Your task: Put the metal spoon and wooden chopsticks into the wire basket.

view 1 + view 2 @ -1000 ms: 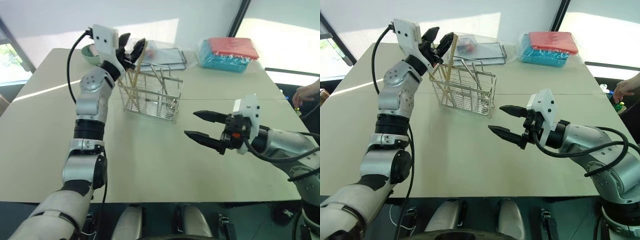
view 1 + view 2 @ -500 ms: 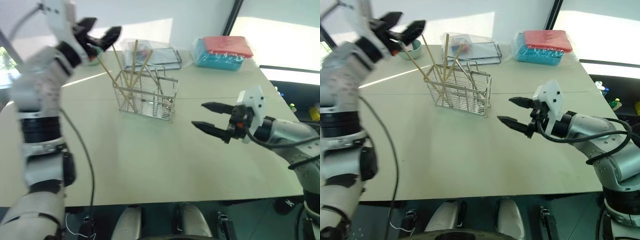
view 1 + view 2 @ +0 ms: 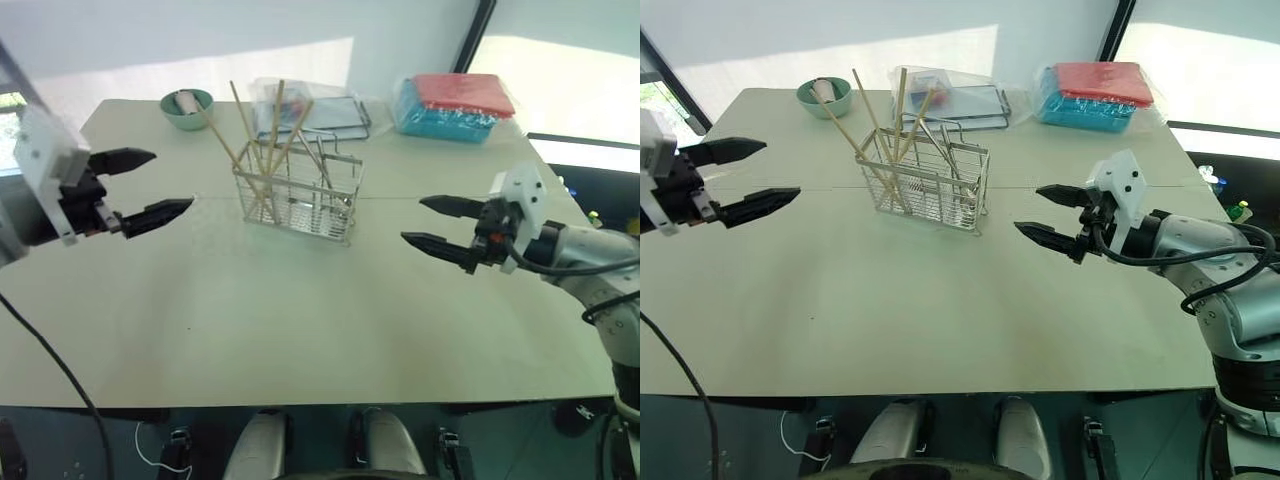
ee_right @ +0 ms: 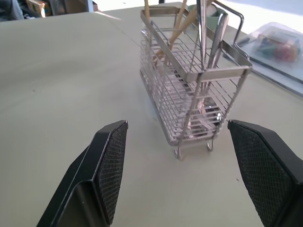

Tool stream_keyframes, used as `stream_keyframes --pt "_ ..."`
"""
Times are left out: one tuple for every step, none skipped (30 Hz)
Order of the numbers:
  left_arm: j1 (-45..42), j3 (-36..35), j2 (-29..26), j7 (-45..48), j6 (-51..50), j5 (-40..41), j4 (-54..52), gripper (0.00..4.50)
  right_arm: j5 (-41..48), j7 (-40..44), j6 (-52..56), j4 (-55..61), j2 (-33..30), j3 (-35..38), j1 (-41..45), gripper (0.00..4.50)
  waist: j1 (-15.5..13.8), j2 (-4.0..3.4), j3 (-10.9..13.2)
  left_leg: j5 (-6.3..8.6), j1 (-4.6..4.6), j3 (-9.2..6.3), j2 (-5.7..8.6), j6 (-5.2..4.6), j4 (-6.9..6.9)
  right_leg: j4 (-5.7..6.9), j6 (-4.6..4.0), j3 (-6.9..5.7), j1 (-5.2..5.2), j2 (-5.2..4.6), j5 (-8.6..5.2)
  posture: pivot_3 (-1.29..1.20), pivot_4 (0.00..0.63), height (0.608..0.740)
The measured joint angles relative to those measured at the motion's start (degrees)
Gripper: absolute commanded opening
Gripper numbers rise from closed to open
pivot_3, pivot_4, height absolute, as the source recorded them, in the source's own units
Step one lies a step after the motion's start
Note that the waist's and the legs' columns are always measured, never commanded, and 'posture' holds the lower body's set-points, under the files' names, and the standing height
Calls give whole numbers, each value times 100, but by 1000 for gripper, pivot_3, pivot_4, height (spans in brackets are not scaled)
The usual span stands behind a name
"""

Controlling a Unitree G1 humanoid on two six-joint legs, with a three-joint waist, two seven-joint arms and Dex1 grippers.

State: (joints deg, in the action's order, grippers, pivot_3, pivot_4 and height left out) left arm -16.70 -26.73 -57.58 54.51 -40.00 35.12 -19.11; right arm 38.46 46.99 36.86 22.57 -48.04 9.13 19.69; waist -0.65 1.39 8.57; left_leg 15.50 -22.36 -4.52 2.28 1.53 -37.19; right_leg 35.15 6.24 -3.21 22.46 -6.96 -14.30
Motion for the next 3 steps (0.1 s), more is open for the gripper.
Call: stream_keyframes --pt "119 -17 1 -23 -12 -1 -47 4452 0 1 -5 19 37 -5 20 3501 -6 0 0 0 0 0 0 0 0 0 0 0 0 -1 0 0 150 667" --pt "256 -92 0 -89 -55 -6 -127 4452 -1 -3 -5 29 81 -24 53 3501 -9 1 0 0 -2 0 0 0 0 0 -1 0 1 -1 0 0 150 667" --pt "385 -171 -2 -160 -90 -19 -198 4452 -1 -8 -6 38 120 -42 69 3501 -4 2 0 0 -2 0 0 0 1 -1 -1 0 2 -1 0 0 150 667"
